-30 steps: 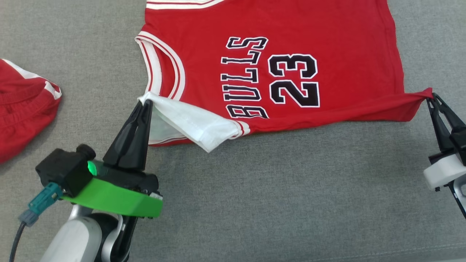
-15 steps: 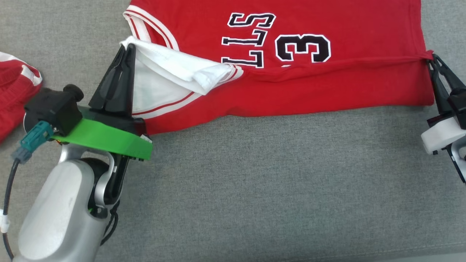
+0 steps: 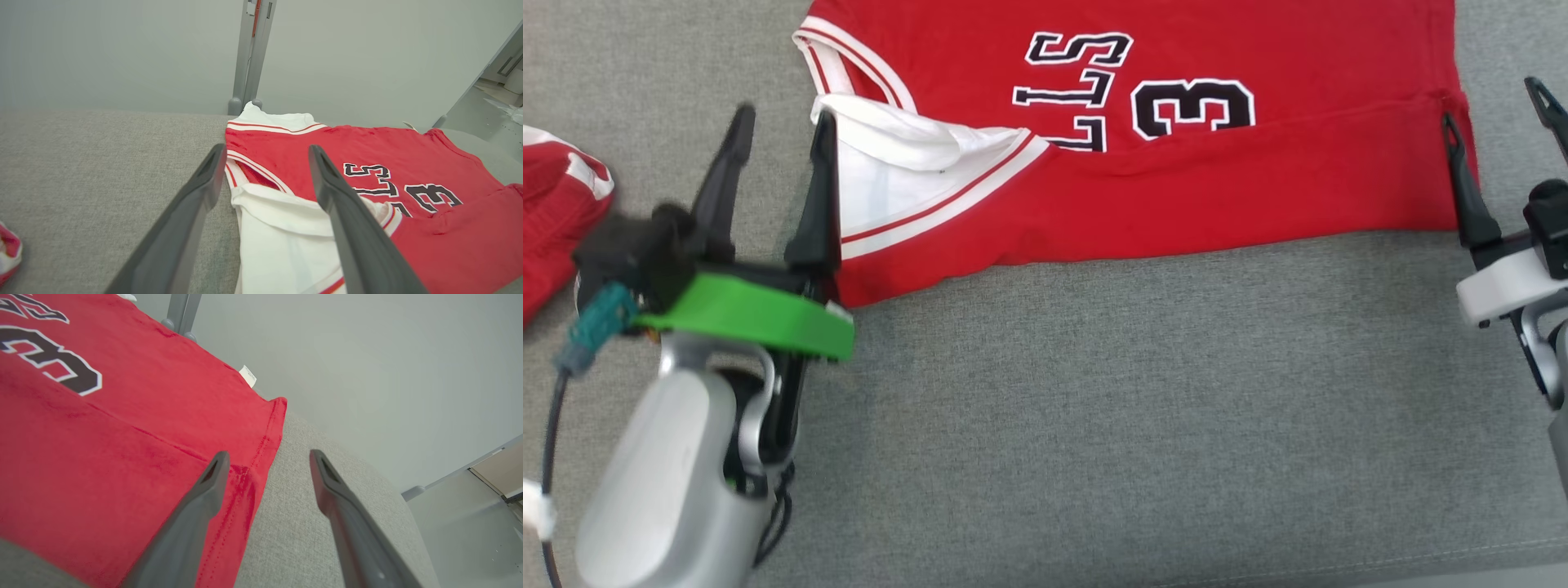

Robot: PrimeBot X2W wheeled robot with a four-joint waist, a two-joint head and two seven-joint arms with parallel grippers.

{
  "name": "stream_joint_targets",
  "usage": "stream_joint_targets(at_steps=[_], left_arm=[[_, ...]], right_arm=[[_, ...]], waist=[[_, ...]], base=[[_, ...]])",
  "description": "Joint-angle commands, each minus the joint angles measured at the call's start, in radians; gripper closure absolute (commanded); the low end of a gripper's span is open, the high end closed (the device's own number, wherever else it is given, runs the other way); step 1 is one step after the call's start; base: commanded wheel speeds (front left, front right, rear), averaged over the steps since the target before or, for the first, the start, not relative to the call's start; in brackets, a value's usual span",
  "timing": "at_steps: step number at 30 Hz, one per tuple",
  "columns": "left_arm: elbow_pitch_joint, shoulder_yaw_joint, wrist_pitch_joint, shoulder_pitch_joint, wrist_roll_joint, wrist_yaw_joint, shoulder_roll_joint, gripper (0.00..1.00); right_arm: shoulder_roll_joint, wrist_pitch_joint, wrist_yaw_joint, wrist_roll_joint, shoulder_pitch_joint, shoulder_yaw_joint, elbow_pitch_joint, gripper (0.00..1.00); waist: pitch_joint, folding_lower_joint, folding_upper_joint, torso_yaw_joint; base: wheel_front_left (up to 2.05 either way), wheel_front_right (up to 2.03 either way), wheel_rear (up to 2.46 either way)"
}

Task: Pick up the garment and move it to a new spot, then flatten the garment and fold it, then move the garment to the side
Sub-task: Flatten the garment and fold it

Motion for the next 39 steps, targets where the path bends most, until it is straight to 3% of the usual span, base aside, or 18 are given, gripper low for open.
stream_joint_targets(at_steps=[1,9,18,19,20,21,22,29,39], left_arm=[[-0.011,0.006,-0.006,0.054,-0.018,0.014,-0.003,0.0],[-0.017,0.008,0.022,0.273,-0.105,0.059,-0.039,0.0],[0.107,-0.002,0.09,0.255,-0.133,0.109,-0.069,0.0],[0.115,-0.004,0.094,0.252,-0.135,0.109,-0.07,0.11],[0.122,-0.004,0.095,0.246,-0.136,0.111,-0.071,0.56],[0.124,-0.003,0.093,0.242,-0.134,0.112,-0.071,0.84],[0.128,-0.004,0.091,0.239,-0.132,0.111,-0.07,1.0],[0.134,-0.004,0.064,0.222,-0.129,0.088,-0.061,1.0],[0.114,-0.006,0.04,0.22,-0.114,0.079,-0.041,1.0]], right_arm=[[0.017,-0.008,-0.002,-0.011,0.033,-0.015,-0.013,0.0],[0.091,-0.008,-0.002,-0.007,0.161,-0.079,-0.089,0.0],[0.126,-0.008,-0.002,0.009,0.179,-0.067,-0.094,0.0],[0.126,-0.008,-0.002,0.01,0.177,-0.066,-0.095,0.0],[0.125,-0.008,-0.002,0.011,0.175,-0.066,-0.094,0.0],[0.124,-0.008,-0.002,0.012,0.173,-0.066,-0.092,0.0],[0.123,-0.008,-0.002,0.017,0.172,-0.064,-0.087,0.0],[0.135,-0.008,-0.002,0.122,0.16,-0.034,0.013,0.0],[0.105,0.011,-0.002,0.496,0.061,0.04,0.223,0.0]], waist=[[-0.033,0.0,0.0,-0.01],[-0.092,0.0,0.0,-0.009],[-0.105,0.0,0.0,-0.022],[-0.105,0.0,0.0,-0.025],[-0.105,0.0,0.0,-0.027],[-0.104,0.0,0.0,-0.029],[-0.104,0.0,0.0,-0.03],[-0.109,0.0,0.0,-0.028],[-0.116,0.0,0.0,-0.007]], base=[[0.0,0.0,0.0],[0.0,0.0,0.0],[0.0,0.0,0.0],[0.0,0.0,0.0],[0.0,0.0,0.0],[0.0,0.0,0.0],[0.0,0.0,0.0],[0.0,0.0,0.0],[0.0,0.0,0.0]])
